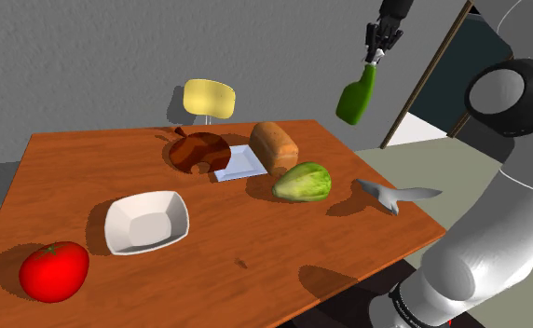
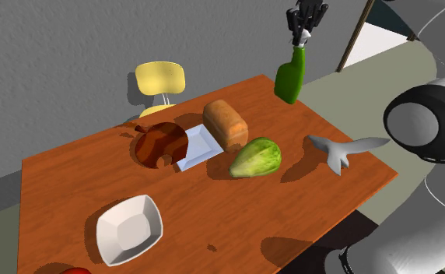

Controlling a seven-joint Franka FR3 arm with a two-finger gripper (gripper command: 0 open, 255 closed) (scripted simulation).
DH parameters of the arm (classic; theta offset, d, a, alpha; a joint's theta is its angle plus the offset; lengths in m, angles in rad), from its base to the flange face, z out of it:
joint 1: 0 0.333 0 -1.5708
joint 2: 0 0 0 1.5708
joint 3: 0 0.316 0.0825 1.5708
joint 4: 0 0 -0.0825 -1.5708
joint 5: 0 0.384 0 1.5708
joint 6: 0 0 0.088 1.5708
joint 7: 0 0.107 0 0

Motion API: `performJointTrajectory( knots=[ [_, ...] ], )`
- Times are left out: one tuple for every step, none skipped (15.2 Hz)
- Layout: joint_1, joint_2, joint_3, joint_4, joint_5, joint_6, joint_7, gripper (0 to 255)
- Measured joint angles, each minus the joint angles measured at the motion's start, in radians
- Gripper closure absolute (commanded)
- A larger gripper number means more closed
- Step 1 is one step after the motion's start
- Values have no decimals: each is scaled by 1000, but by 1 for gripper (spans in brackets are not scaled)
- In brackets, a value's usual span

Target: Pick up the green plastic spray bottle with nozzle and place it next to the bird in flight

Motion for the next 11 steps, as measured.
performJointTrajectory(
  knots=[
    [-20, 5, -12, -2, 2, 6, -31, 255],
    [-35, 13, -22, 8, 4, 4, -55, 255],
    [-44, 19, -27, 6, 5, 12, -69, 255],
    [-48, 13, -29, -14, 4, 26, -76, 255],
    [-50, 0, -30, -49, 3, 48, -80, 255],
    [-49, -16, -30, -86, 1, 68, -80, 255],
    [-48, -29, -30, -119, 0, 89, -80, 255],
    [-47, -41, -30, -150, -1, 108, -80, 255],
    [-46, -53, -30, -180, -2, 126, -80, 255],
    [-47, -60, -30, -203, -3, 143, -81, 255],
    [-45, -67, -29, -227, -4, 160, -78, 255]
  ],
)
